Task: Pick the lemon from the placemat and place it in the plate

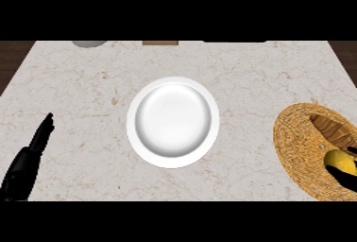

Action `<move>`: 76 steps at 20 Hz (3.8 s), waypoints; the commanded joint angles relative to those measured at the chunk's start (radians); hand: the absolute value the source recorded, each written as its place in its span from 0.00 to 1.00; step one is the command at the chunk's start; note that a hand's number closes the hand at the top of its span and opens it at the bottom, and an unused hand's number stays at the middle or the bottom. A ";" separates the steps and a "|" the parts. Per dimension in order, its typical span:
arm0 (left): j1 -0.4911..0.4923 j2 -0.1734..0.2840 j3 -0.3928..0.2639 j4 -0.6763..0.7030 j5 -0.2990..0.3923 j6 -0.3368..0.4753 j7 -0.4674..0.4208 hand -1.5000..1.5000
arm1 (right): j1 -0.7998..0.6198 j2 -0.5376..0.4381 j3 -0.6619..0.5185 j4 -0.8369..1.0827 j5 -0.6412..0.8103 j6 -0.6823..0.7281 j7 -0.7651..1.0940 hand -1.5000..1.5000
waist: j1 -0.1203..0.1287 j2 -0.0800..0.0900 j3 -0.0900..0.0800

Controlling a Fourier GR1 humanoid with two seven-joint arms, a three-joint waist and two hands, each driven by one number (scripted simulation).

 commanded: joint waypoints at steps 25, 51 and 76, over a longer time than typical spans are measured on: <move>-0.026 -0.025 0.032 0.000 -0.047 -0.025 0.016 0.50 | -0.348 -0.218 0.336 -0.011 0.641 -0.077 -0.266 1.00 | -0.002 -0.001 0.006; -0.058 -0.010 0.102 0.024 -0.012 -0.098 0.007 0.50 | -0.811 0.267 0.663 -0.298 0.650 0.142 0.154 1.00 | 0.019 0.004 0.005; -0.036 -0.064 0.081 0.003 -0.081 -0.085 -0.022 0.50 | -1.040 0.401 0.912 0.554 0.272 -0.412 0.044 0.00 | 0.030 0.007 0.006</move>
